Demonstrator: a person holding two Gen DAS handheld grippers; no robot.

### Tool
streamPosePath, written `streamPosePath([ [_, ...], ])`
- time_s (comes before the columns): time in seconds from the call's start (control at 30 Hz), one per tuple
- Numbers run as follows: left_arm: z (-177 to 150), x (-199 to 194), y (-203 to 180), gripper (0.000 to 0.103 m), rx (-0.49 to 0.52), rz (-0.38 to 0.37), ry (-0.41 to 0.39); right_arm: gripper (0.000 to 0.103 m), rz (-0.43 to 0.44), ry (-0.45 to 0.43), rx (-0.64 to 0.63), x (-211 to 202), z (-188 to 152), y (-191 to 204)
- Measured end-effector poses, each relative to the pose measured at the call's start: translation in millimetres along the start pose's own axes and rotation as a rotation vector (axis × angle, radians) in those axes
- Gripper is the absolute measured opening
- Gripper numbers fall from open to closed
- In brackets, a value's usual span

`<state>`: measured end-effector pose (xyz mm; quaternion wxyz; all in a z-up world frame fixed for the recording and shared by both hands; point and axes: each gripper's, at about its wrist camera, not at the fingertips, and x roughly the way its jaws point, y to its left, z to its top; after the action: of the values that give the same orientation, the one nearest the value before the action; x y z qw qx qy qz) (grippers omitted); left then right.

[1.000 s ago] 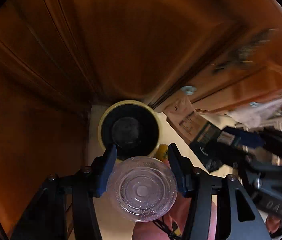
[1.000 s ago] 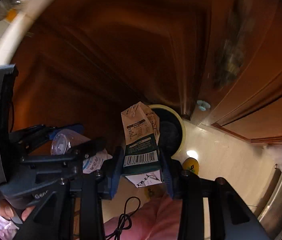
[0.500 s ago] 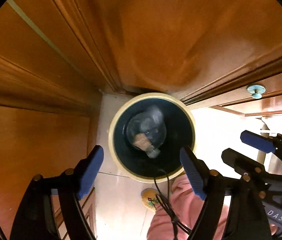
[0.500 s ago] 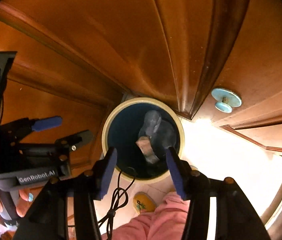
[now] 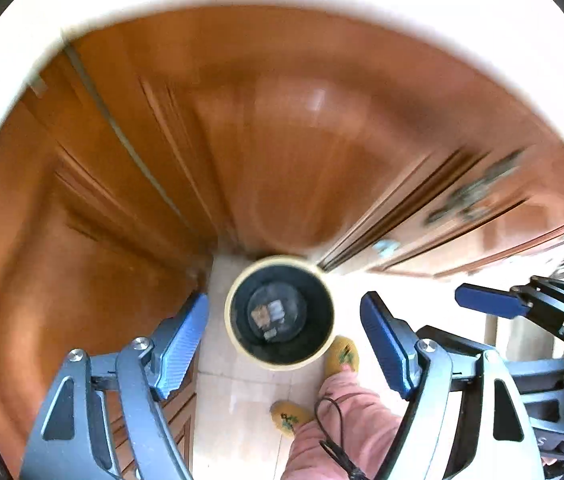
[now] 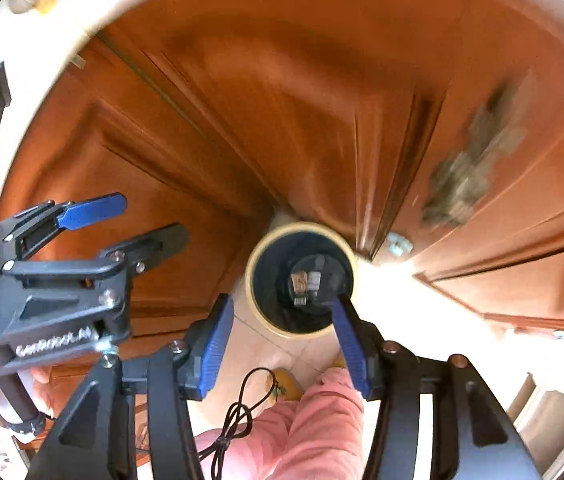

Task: Collect trash
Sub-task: 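Move both open tools back up over the counter trash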

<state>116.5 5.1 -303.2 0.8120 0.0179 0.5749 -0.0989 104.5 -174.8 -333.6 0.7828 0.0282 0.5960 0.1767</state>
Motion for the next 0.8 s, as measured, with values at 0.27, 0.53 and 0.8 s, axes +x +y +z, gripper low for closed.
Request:
streamPosePath([
  [0.27,43.4,-138.9,-19.2,0.075,0.04,0.013,-0.189,0.052,-0.059,-0.214,-0.039,-136.2,23.5,44.3],
  [0.53,89.3,-226.5,-33.7,0.076,0.134,0.098,-0.374,0.052,-0.133,-0.444,-0.014,-239.7,49.8,55.4],
  [0.8,150.6,-284.9,-51.7,0.09,0.186,0.149,-0.442,0.052,-0.249,-0.535,-0.027,-314.8,89.4,38.2],
])
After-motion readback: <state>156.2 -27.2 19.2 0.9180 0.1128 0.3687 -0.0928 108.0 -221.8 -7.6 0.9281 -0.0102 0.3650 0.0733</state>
